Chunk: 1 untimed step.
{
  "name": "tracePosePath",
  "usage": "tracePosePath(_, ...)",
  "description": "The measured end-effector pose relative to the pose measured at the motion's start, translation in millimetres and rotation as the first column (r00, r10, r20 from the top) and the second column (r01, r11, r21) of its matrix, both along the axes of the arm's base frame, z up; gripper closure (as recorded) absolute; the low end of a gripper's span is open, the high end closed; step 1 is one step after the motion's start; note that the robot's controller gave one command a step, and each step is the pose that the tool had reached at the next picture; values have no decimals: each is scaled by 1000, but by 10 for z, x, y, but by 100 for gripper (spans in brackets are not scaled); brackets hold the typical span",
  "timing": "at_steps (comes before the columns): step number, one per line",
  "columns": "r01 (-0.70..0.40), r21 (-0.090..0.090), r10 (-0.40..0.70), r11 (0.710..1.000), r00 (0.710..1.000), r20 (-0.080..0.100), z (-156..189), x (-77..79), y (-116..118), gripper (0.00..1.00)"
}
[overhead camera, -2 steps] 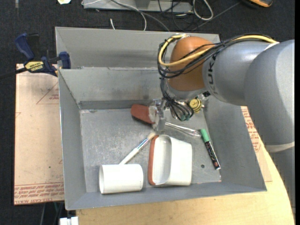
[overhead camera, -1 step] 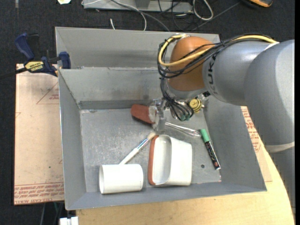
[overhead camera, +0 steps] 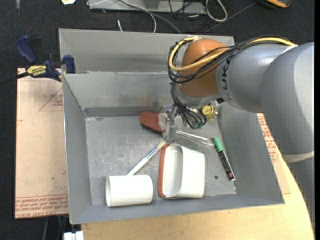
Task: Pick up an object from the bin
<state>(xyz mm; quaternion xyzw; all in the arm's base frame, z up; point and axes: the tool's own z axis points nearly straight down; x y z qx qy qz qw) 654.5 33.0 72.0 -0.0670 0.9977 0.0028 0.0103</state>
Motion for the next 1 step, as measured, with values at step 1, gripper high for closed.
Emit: tracePosePath(1,0,0,0,1000,1000,0,0,0,0,100)
